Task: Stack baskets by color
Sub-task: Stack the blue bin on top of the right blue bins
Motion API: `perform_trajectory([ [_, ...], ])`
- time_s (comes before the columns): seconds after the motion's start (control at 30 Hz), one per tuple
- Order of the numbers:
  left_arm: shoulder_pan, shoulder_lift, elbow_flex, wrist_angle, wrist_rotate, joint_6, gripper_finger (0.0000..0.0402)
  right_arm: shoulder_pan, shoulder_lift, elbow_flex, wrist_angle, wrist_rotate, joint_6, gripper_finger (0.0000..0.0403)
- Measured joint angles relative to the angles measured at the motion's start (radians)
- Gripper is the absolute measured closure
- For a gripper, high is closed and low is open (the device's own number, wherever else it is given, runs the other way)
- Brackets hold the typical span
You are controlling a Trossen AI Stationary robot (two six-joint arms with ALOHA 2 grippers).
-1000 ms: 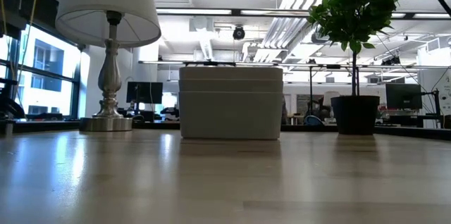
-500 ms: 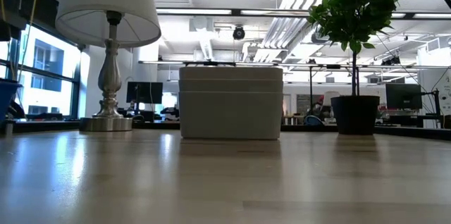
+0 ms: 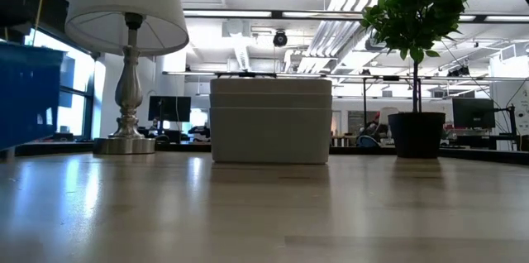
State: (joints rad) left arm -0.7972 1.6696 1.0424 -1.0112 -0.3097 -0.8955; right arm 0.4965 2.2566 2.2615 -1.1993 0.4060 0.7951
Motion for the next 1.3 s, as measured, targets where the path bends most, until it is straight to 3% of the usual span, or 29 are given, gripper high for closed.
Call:
perform_trajectory([
  [0.17,0.020,0.000,0.011,-0.054,-0.052,0.006,0.0401,0.025,0.000,-0.019,-0.010,0.053,0.073,0.0259],
  [0.43,0.086,0.000,0.011,-0.102,-0.164,0.006,0.0401,0.076,0.000,-0.019,-0.048,0.298,0.213,0.0259],
  [0.57,0.126,0.000,0.011,-0.110,-0.224,0.008,0.0401,0.087,0.003,-0.019,-0.051,0.362,0.272,0.0259],
  [0.87,0.185,0.001,0.039,-0.163,-0.348,0.009,0.0401,0.065,0.008,-0.019,-0.027,0.370,0.326,0.0259],
  [1.13,0.217,0.001,0.104,-0.170,-0.395,0.084,0.0401,0.014,0.009,-0.019,0.061,0.363,0.242,0.0259],
  [1.3,0.232,0.001,0.135,-0.170,-0.421,0.100,0.0401,-0.018,0.009,-0.019,0.091,0.306,0.218,0.0259],
])
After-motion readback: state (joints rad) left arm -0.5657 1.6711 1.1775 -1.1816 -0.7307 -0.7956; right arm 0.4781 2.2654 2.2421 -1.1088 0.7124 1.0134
